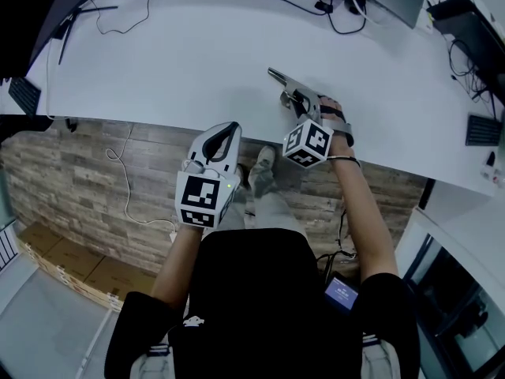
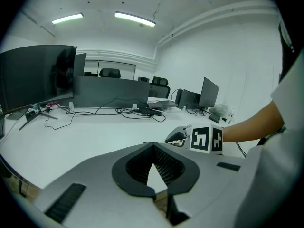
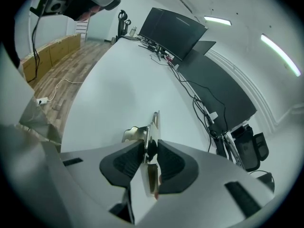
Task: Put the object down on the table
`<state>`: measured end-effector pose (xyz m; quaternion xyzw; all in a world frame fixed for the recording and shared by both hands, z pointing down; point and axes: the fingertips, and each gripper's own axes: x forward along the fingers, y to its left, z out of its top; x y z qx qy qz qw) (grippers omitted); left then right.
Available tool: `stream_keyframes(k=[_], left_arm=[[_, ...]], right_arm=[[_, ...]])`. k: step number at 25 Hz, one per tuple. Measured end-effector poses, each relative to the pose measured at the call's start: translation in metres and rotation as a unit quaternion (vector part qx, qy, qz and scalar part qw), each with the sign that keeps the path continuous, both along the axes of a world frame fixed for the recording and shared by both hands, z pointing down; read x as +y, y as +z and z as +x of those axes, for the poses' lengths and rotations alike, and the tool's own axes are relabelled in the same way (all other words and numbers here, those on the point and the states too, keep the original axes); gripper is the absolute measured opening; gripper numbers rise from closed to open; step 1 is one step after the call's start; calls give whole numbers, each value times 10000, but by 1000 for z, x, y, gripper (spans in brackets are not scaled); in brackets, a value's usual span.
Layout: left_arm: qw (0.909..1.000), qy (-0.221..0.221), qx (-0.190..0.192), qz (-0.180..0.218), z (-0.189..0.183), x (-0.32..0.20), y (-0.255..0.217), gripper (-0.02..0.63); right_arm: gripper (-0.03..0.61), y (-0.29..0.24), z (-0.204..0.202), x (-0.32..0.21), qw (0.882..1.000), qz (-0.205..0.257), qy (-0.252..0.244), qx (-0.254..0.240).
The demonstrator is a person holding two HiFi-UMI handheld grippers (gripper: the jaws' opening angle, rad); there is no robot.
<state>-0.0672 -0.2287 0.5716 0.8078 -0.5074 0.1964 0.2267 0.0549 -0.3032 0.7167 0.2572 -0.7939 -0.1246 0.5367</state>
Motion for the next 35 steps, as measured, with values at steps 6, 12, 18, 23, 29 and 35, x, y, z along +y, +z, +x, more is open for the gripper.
stream_keyframes(k=[6, 12, 18, 23, 29, 35], left_arm=[[10000, -19, -16, -7, -5, 0, 3, 14], [10000, -15, -35, -64, -6, 4, 9, 14], [9999, -9, 10, -134, -4, 6, 10, 14], [9999, 7, -37, -119, -5, 4, 12, 14], [9999, 13, -19, -119, -6, 4, 9, 14], [9999, 38, -95, 15, -9, 4, 4, 14]], right_arm=[[103, 1, -1, 0, 10000, 54, 42, -41], [103, 2, -1, 0, 9998, 102, 80, -122], [103, 5, -1, 1, 9998, 75, 112, -129], [104, 7, 0, 1, 9996, -54, 181, -213], [142, 5, -1, 1, 9988, -219, 253, -367], [176, 3, -1, 6, 9980, -397, 241, -429]])
